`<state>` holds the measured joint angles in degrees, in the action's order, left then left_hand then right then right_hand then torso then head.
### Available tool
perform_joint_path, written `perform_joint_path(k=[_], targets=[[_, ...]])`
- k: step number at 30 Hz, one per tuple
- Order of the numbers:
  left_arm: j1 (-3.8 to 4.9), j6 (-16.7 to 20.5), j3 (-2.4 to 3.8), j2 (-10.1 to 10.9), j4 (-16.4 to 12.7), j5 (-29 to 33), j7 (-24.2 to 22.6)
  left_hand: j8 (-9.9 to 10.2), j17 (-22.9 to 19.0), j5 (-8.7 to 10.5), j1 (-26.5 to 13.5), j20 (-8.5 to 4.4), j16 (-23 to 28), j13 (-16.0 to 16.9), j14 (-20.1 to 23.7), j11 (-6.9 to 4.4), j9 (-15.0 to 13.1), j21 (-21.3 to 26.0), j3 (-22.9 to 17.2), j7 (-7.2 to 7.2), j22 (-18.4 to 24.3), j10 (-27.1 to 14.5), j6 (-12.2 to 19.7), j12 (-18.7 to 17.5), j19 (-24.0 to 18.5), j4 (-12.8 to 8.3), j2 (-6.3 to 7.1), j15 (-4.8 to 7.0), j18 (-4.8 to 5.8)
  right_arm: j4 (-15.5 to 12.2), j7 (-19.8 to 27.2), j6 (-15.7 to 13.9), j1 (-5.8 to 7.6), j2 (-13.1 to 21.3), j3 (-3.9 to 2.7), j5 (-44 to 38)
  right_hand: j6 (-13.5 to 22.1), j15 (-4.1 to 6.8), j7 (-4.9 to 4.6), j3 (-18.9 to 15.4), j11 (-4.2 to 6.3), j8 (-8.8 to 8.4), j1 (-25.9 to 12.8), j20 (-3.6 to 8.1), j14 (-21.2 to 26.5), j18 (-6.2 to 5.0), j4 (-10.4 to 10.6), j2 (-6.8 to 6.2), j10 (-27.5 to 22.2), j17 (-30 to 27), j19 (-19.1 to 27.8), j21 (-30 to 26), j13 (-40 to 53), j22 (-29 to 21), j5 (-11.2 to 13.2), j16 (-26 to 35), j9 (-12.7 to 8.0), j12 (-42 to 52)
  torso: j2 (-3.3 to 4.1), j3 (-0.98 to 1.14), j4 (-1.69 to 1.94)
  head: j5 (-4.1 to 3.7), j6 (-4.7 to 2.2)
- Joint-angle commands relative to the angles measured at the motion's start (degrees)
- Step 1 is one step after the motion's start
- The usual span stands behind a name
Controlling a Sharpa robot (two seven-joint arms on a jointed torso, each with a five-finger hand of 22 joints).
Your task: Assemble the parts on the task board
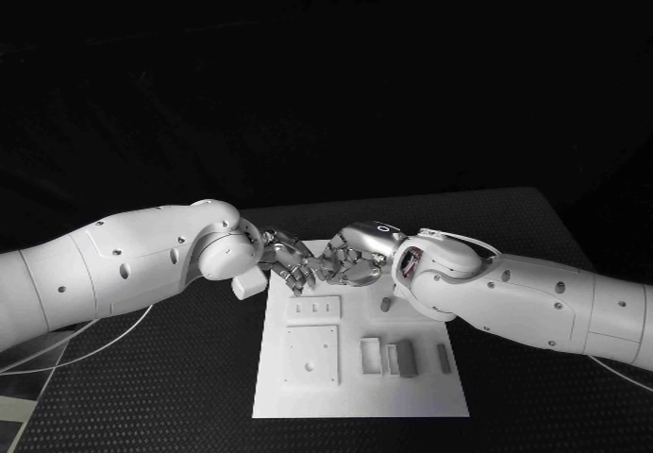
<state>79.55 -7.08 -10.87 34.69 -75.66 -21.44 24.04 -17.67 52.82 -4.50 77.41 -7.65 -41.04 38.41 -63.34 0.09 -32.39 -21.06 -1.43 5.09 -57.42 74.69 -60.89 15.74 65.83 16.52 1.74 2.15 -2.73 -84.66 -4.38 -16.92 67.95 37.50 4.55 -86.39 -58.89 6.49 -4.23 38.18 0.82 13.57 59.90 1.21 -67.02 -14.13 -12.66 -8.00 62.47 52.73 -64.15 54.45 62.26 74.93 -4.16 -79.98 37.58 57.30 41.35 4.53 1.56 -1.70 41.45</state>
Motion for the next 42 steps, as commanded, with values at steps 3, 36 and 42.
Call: perform_joint_path(k=[3, 36, 42], targets=[[0.12, -1.4, 0.07, -0.17, -0.19, 0.64, -0.88, 0.38, -0.18, 0.4, 0.21, -0.11, -0.25, -0.07, 0.35, 0.1, 0.07, 0.28, -0.53, 0.36, -0.14, -0.51, 0.28, 0.23, 0.17, 0.1, 0.1, -0.05, -0.68, -0.12, 0.01, 0.82, -0.07, 0.0, 0.02, -0.62, -1.61, 0.39, -1.04, -0.11, 0.17, 0.29, 0.01, 0.28, -0.04, -0.87, -0.26, 0.21, -0.07, -0.09, 0.06, 0.24, -0.01, 1.0, -0.17, -0.35, 0.06, 0.17, 0.02, 0.04, -0.01, -0.01, 0.05], [0.09, -1.58, -0.1, -0.72, 0.09, -0.41, 0.25, 1.28, -1.29, 0.91, -7.09, -0.07, -1.18, -0.31, 0.94, 0.18, -0.31, 1.17, -0.59, 0.49, -1.01, -0.93, 0.31, 0.56, 0.3, 0.32, 1.57, -0.08, -0.71, -0.77, -0.26, 0.19, -0.08, 0.1, 0.01, -0.61, -1.68, 0.42, -1.01, -0.22, 0.19, 0.31, -0.31, 0.24, -0.07, -0.87, -0.19, 0.11, -0.06, -0.1, 0.0, 0.27, -0.01, 0.98, -0.17, -0.39, 0.07, 0.19, -0.01, -0.01, -0.02, 0.01, 0.42], [0.09, -1.78, -0.16, -0.95, 0.08, -0.93, 0.5, 1.31, -1.37, 0.92, -6.88, -0.13, -1.28, -0.32, 0.97, 0.14, -0.37, 1.23, -0.87, 0.44, -1.11, -0.93, 0.26, 0.61, 0.32, 0.17, 1.55, -0.04, -0.79, -0.82, -0.33, 0.05, -0.08, 0.05, 0.01, -0.62, -1.69, 0.42, -1.01, -0.24, 0.2, 0.31, -0.37, 0.24, -0.08, -0.87, -0.17, 0.08, -0.06, -0.1, -0.01, 0.28, -0.01, 0.98, -0.17, -0.39, 0.07, 0.19, 0.01, 0.01, 0.0, 0.0, 0.44]])
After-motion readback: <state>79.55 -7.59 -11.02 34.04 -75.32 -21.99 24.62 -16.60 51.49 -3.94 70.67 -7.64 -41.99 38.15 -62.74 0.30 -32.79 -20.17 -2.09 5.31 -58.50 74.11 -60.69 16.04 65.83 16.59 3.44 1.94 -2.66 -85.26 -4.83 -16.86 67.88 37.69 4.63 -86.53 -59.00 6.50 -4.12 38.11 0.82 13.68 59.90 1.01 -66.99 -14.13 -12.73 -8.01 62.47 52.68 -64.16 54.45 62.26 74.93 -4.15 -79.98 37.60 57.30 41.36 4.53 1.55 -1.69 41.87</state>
